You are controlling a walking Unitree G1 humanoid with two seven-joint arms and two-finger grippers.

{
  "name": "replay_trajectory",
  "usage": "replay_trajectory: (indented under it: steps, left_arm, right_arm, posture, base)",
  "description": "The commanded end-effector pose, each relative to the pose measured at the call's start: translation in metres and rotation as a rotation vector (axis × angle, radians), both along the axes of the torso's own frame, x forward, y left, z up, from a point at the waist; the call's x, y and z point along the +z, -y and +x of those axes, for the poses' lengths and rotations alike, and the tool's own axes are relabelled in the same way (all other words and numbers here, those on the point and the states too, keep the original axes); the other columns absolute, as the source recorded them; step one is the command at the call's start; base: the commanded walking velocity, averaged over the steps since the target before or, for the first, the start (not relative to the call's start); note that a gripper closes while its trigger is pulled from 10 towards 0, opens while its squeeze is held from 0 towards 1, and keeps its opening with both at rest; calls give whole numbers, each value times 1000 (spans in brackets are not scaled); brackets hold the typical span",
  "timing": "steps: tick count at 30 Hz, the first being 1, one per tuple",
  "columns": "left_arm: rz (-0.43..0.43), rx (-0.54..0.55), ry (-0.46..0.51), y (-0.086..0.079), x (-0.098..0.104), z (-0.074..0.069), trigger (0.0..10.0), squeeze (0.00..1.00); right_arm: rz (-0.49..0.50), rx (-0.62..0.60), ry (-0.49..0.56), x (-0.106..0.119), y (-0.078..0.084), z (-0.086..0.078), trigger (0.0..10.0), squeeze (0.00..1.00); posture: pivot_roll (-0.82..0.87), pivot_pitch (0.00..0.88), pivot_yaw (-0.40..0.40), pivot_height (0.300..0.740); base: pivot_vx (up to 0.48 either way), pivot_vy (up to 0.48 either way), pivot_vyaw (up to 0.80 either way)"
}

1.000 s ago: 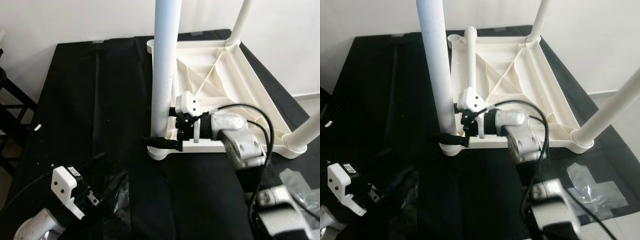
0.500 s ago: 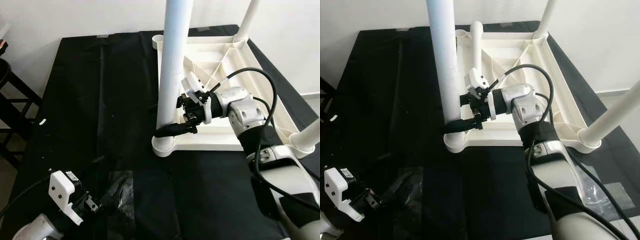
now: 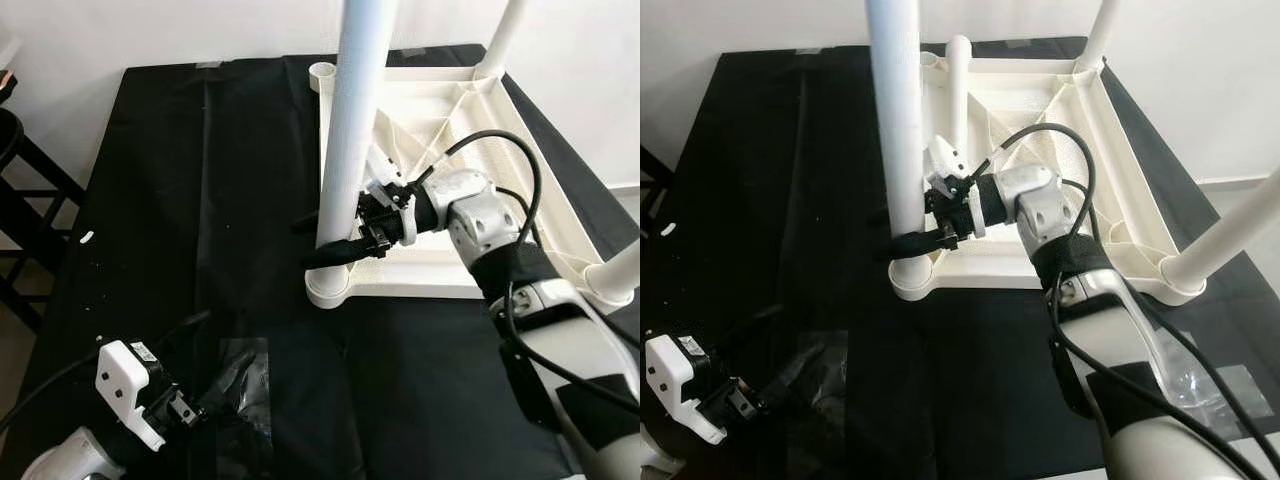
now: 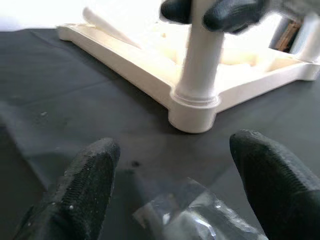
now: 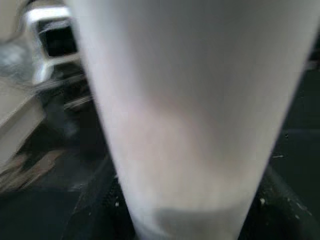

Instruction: Building children table

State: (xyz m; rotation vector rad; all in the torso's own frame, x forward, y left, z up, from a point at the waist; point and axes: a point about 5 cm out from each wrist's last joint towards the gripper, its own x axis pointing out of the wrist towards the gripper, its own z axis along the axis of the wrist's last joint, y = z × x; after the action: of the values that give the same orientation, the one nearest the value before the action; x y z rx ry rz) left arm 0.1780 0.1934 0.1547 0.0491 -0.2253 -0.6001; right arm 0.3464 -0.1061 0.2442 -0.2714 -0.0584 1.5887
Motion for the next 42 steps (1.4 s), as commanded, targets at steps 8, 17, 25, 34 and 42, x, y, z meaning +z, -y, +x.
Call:
replay_trajectory:
  steps: [8, 17, 25, 34, 42]
  left_arm:
    - [-2, -7, -12, -1, 0, 0, 10000, 0]
    - [0, -11, -13, -2, -3, 5, 10000, 0]
    - [-9, -13, -9, 0, -1, 6, 10000, 0]
    - [-13, -11, -9, 3, 1, 0, 10000, 0]
    - [-11, -14, -20, 4, 3, -6, 10000, 0]
  right_arm:
    - [-74, -936, -173, -91, -31, -46, 0, 0]
    - [10, -762, -193, -57, -76, -49, 10000, 286]
    - [120, -423, -107, -22, -69, -45, 10000, 1000]
    - [-27, 49, 44, 10, -40, -13, 10000, 0]
    - [-52, 144, 62, 37, -43, 10, 0, 0]
  posture:
    - [-29, 284, -33, 740]
    - [-36, 260, -33, 740]
    - [-42, 267, -38, 740]
    - [-4, 299, -47, 740]
    - [17, 318, -47, 740]
  base:
    - [0, 0, 0]
    - [0, 0, 0]
    - [0, 0, 0]
    - [0, 0, 0]
    - [0, 0, 0]
